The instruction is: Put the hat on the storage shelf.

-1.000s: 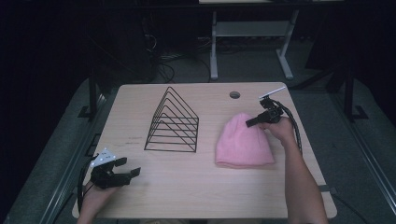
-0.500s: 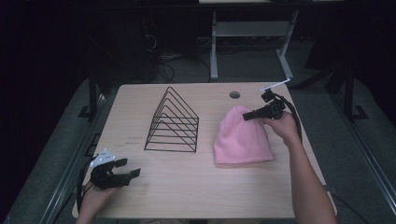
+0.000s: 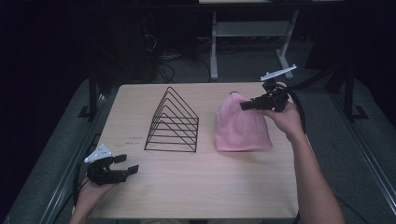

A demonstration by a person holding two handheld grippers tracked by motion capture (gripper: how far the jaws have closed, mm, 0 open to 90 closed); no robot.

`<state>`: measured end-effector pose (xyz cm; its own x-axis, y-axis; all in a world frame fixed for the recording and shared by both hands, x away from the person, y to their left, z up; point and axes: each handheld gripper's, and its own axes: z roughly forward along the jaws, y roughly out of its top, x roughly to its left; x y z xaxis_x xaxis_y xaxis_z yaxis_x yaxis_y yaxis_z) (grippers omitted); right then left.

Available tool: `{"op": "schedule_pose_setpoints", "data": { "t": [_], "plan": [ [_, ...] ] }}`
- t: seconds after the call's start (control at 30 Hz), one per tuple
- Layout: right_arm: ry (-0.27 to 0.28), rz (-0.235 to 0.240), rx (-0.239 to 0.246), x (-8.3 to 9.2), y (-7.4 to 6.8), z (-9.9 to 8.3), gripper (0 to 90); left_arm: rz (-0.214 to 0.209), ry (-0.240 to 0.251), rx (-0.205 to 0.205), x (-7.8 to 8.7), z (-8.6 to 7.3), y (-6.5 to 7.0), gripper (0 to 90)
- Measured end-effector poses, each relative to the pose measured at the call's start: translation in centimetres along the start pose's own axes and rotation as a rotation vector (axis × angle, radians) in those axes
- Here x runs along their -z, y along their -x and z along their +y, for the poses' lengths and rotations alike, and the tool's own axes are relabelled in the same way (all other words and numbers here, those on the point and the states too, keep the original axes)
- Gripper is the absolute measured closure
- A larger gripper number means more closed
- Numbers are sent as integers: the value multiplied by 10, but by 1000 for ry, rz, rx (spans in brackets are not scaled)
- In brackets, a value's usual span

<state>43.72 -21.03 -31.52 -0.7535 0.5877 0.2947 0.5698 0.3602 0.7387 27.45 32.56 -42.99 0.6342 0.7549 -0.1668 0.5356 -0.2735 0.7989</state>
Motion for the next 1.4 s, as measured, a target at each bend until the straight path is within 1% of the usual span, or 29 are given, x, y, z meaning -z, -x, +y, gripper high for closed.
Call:
{"op": "schedule_pose_setpoints", "data": {
  "t": [0.03,0.1,0.17,0.2,0.23,0.27,0.4,0.43,0.47,0.57,0.6,0.63,0.67,0.7,0.73,0.77,0.8,0.83,0.87,0.93,0.97,1.0,1.03,1.07,1.13,1.2,1.23,1.37,1.4],
  "plan": [
    [0,0,0,0,0,0,773,0,0,0,0,0,0,244],
    [14,8,29,5,-5,4,774,-10,-1,-15,2,5,0,246],
    [23,6,48,10,-10,9,774,-34,-14,-14,4,12,-2,253],
    [31,1,65,13,-13,13,775,-48,-15,-11,4,15,-2,253],
    [31,1,65,13,-13,13,775,-62,-19,-15,5,19,-3,253],
    [38,8,73,16,-16,16,775,-71,-20,-18,7,22,-3,252],
    [45,1,92,20,-19,21,775,-98,-15,-42,13,35,-4,252],
    [49,4,98,21,-20,23,775,-102,-18,-50,14,38,-5,252],
    [64,9,101,23,-23,25,775,-108,-24,-54,16,41,-5,252],
    [69,10,110,25,-26,28,775,-117,-27,-77,22,51,-7,251],
    [71,13,116,26,-28,30,775,-116,-15,-84,26,58,-7,251],
    [71,13,116,26,-28,30,775,-116,-15,-84,26,58,-7,251],
    [78,17,124,28,-31,32,775,-124,-4,-92,29,66,-8,251],
    [78,17,124,28,-31,32,775,-124,-4,-92,29,66,-8,252],
    [91,23,133,31,-34,36,775,-124,3,-106,31,73,-7,252],
    [91,23,133,31,-34,36,775,-124,3,-106,31,73,-7,252],
    [107,32,142,34,-38,39,775,-133,2,-121,32,80,-5,252],
    [107,32,142,34,-38,39,775,-133,2,-121,32,80,-5,252],
    [109,42,148,35,-41,42,775,-136,4,-128,32,84,-4,252],
    [109,43,164,36,-46,47,775,-151,1,-137,30,89,-2,252],
    [112,47,171,37,-49,50,775,-159,-8,-149,29,92,-1,252],
    [113,57,185,38,-55,56,775,-169,-13,-163,27,96,0,253],
    [113,57,185,38,-55,56,775,-169,-13,-163,27,96,0,253],
    [113,61,186,39,-58,59,775,-173,-16,-171,26,98,1,253],
    [117,70,200,40,-64,65,775,-179,-16,-178,24,100,2,254],
    [124,85,215,41,-72,74,775,-193,-11,-174,23,102,3,255],
    [124,85,215,41,-72,74,775,-197,-11,-177,22,104,3,255],
    [132,106,237,43,-82,88,775,-205,-12,-188,22,112,5,255],
    [133,111,241,43,-85,91,775,-206,-7,-186,22,114,6,255]
  ]
}}
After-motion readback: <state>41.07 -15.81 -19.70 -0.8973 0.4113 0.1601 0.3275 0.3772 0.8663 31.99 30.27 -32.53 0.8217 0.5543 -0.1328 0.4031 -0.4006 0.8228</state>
